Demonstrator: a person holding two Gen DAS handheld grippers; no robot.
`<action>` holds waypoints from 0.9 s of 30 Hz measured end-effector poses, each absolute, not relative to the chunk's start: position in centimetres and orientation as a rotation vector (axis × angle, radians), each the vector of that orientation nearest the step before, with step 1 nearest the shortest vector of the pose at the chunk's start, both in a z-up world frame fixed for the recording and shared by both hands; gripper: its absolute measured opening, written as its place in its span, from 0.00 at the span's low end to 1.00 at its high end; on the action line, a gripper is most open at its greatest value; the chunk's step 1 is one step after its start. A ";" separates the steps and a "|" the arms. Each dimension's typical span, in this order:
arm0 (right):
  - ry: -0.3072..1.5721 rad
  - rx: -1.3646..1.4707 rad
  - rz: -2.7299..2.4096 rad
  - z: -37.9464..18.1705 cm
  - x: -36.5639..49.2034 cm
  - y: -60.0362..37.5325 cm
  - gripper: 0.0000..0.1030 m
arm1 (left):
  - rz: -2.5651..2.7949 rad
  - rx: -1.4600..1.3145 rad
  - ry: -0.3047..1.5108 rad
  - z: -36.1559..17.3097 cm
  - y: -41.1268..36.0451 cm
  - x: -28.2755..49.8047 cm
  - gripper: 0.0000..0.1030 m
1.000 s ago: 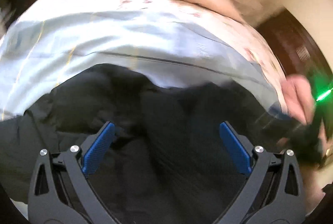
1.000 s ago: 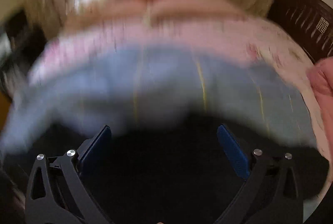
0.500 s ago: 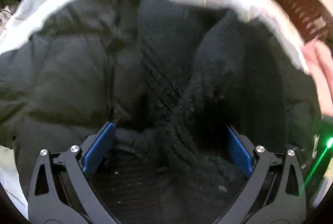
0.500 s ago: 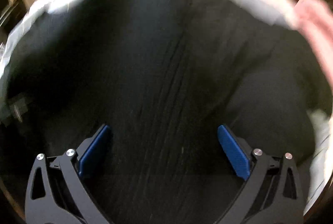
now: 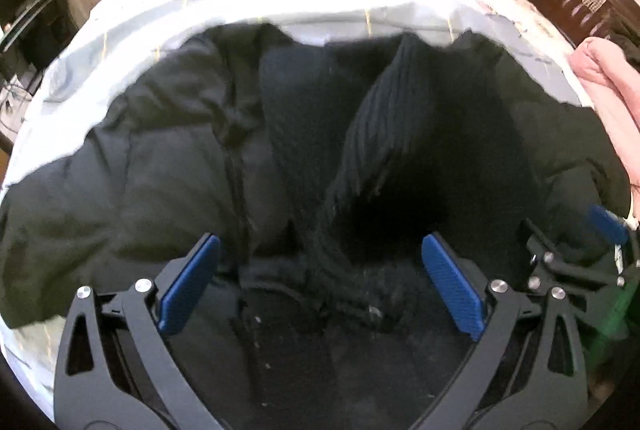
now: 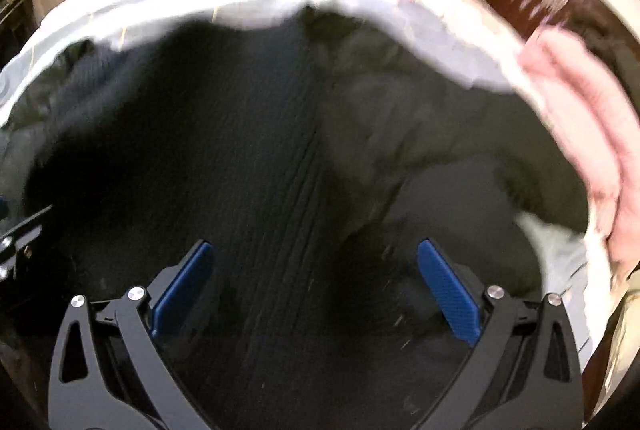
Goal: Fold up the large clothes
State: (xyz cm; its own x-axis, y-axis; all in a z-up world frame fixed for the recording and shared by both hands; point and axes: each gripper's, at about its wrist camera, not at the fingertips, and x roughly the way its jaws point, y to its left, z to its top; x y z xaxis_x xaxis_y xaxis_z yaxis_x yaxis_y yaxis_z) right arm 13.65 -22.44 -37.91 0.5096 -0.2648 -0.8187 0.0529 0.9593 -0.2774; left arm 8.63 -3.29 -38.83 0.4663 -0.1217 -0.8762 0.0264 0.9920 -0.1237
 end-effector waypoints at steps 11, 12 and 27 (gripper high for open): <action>1.112 -0.202 -0.144 -37.3 17.7 -23.6 0.99 | 0.057 -0.232 1.194 -36.6 3.2 10.6 0.98; 1.084 -0.189 -0.116 -36.6 18.1 -23.1 0.99 | 0.102 -0.256 1.177 -35.5 5.3 9.9 0.98; 1.088 -0.257 -0.050 -41.4 19.1 -15.9 0.99 | 0.601 -1.324 0.852 -46.3 33.2 -8.1 0.96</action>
State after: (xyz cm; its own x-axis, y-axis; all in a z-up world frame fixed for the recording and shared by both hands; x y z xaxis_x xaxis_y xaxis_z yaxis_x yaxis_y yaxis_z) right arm 19.14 -15.87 -41.44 0.4658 -0.1661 -0.8691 -0.0858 0.9691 -0.2312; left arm -8.08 33.15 -46.28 0.5736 -0.0884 -0.8144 -0.7969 0.1702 -0.5797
